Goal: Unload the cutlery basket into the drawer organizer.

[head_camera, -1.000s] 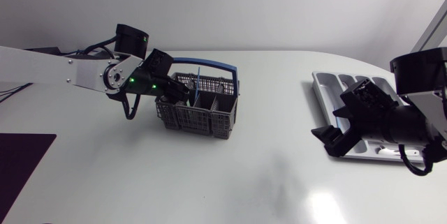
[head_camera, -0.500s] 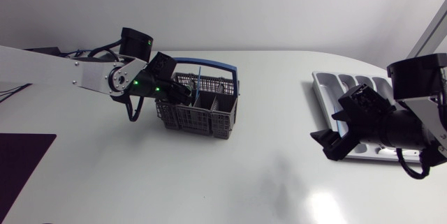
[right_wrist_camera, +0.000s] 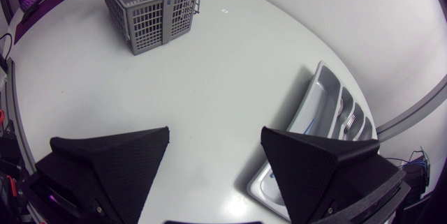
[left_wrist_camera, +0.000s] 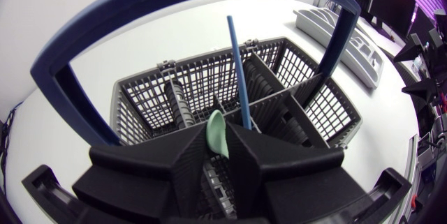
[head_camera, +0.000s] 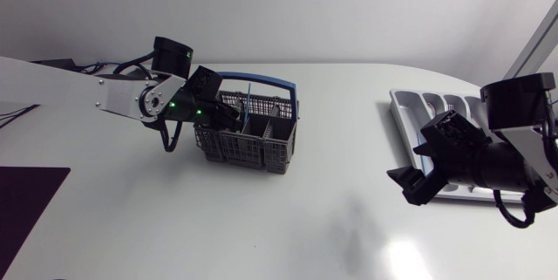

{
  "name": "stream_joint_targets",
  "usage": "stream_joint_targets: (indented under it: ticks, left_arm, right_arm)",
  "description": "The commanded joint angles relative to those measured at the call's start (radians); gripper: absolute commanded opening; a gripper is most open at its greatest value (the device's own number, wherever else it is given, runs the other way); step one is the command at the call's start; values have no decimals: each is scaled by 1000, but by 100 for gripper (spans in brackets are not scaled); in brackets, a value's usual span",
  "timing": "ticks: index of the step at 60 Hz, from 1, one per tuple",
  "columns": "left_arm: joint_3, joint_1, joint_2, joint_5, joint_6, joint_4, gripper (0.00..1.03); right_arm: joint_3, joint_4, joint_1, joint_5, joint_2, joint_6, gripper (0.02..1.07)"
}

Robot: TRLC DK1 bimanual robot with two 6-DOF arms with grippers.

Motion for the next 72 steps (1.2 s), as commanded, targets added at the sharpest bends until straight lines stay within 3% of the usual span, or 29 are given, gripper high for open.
stream_joint_targets:
  ticks: [1, 26, 35, 50, 72]
  left_arm:
    - [14, -11, 30, 5, -6, 13, 6]
    - [-103, -3, -107, 5, -3, 51, 4]
    - [-210, -9, -209, -2, 3, 137, 4]
    - [-394, -69, -421, -117, 48, 329, 4]
    - [-373, -158, -693, -221, -11, 241, 4]
  right_arm:
    - [-34, 13, 5, 10, -7, 19, 97]
    - [-49, 21, 3, 15, -19, 14, 97]
    - [-51, 21, 11, 16, -22, 18, 97]
    - [-57, 9, 28, 25, -57, 21, 97]
    - [5, -57, 149, 78, -148, 94, 97]
